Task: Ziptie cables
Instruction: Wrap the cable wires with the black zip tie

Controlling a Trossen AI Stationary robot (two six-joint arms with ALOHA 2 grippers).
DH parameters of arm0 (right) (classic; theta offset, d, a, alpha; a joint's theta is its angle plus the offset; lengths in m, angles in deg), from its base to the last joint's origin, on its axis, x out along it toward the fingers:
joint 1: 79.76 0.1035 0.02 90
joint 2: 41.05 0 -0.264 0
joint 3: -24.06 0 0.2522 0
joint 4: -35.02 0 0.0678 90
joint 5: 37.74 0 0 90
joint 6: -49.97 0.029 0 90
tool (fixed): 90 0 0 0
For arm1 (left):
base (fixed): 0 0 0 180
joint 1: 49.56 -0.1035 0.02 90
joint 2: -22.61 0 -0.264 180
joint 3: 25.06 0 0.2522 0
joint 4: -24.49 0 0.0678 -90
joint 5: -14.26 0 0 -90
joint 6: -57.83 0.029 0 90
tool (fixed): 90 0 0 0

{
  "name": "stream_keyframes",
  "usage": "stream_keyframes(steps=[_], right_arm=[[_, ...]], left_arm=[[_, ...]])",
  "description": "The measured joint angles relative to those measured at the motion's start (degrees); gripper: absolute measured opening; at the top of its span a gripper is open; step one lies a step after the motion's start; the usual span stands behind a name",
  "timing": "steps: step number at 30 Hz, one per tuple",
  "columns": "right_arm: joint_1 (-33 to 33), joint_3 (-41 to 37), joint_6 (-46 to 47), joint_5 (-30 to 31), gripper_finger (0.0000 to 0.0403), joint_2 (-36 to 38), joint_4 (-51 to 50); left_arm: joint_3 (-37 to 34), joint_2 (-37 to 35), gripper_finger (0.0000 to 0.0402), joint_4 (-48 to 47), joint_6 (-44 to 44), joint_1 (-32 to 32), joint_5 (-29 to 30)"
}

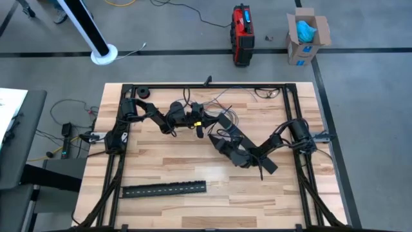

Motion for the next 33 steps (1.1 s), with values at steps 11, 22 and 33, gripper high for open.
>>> stream_keyframes(steps=[11, 22, 33], right_arm=[[-2.95, 1.67, -13.32, -13.42, 0.0143, -0.10, 2.06], [-0.22, 5.46, -27.51, -30.28, 0.0124, 2.14, -8.77], [2.28, 21.08, -52.22, -18.90, 0.0086, 25.60, -89.19]], left_arm=[[0.00, 0.00, 0.0000, -1.39, 0.37, 0.20, 1.56], [0.00, 0.00, 0.0000, -3.12, 1.31, 0.13, 0.34], [0.36, 0.02, 0.0000, 1.53, -3.85, 0.09, -2.10]])
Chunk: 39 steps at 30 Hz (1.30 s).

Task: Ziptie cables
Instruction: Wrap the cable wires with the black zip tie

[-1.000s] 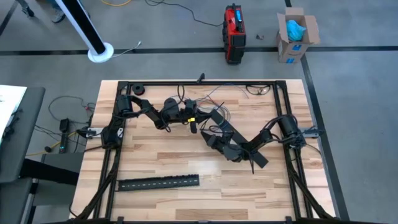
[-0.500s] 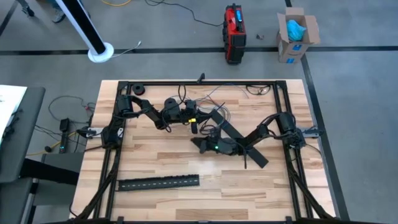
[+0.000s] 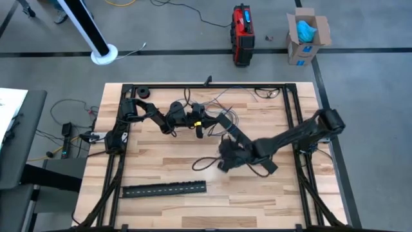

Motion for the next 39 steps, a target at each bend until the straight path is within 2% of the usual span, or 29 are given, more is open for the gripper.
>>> stream_keyframes(steps=[3, 7, 10, 15, 22, 26, 33, 39], right_arm=[[-2.17, 2.56, -9.37, 3.45, 0.0087, 0.41, -0.84], [-5.07, 2.77, -15.92, 3.16, 0.0088, -0.57, 4.65], [-6.60, 2.70, -18.79, 0.29, 0.0088, -1.36, 6.89], [-7.94, 2.83, -16.36, -6.60, 0.0088, -1.24, 4.38], [-6.53, 2.75, -15.61, -5.74, 0.0088, -1.30, 3.30], [-6.07, 2.78, -18.70, -5.98, 0.0088, -1.31, 9.10], [-6.37, 3.07, -20.16, -8.76, 0.0088, -6.87, 14.00], [-6.74, 2.71, -20.31, -9.04, 0.0088, -9.84, 13.39]], left_arm=[[0.32, 0.02, 0.0000, 2.58, -2.14, -0.02, 0.26], [0.29, 0.02, 0.0000, 3.79, -3.72, -0.02, 0.95], [0.29, 0.02, 0.0000, 3.71, -3.64, -0.02, 1.27], [0.27, 0.06, 0.0000, -0.47, -0.97, -0.02, 2.04], [0.27, 0.07, 0.0000, -6.67, 2.67, 0.88, 2.43], [0.27, 0.07, 0.0000, -7.94, 3.41, 1.79, 3.76], [0.28, 0.07, 0.0000, -8.06, 2.29, 1.57, 4.03], [0.27, 0.07, 0.0000, -8.03, 2.25, 1.62, 3.83]])
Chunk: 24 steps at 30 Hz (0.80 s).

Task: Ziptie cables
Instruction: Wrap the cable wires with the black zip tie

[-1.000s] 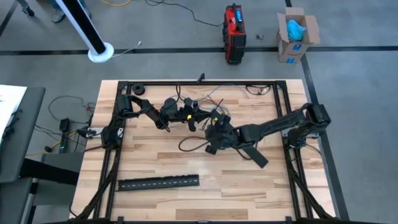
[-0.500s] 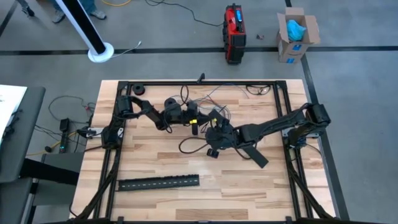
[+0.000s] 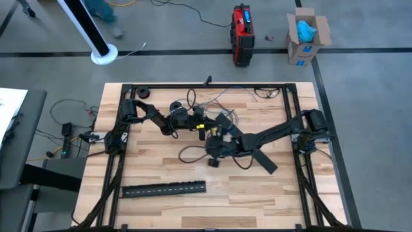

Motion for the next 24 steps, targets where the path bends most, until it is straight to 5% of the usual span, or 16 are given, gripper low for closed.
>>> stream_keyframes(steps=[13, 24], right_arm=[[-3.18, 0.24, -3.63, -6.05, 0.0092, -0.76, 1.90], [-4.28, 1.46, -8.86, -6.21, 0.0181, -0.76, 1.45]], left_arm=[[0.00, 0.00, 0.0000, 0.12, 0.04, 0.02, -0.02], [0.00, 0.00, 0.0000, 0.15, 0.04, 0.02, -0.07]])
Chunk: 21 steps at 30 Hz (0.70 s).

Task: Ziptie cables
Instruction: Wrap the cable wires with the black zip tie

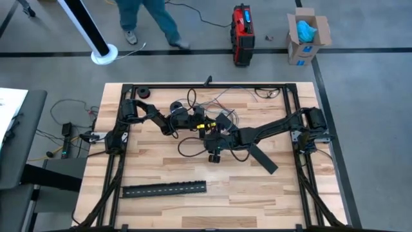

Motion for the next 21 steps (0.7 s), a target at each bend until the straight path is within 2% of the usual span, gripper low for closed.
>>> stream_keyframes(steps=[4, 12, 17, 21], right_arm=[[-0.84, 0.00, 0.09, 0.43, 0.0182, 0.00, -0.10], [-1.59, 0.00, -0.33, -1.11, 0.0158, -0.08, 0.13], [-0.87, 0.07, -0.40, -1.13, 0.0155, -2.85, 0.80], [-0.47, 0.49, 0.05, 2.05, 0.0155, -4.02, 0.30]], left_arm=[[0.00, 0.00, 0.0000, 0.00, -0.46, 0.00, -0.02], [0.00, 0.00, 0.0000, 2.67, -1.14, 0.00, -0.04], [-0.02, 0.04, 0.0000, 2.30, -1.44, 0.00, -0.07], [-0.02, 0.02, 0.0000, 2.27, -1.79, -0.05, 0.09]])
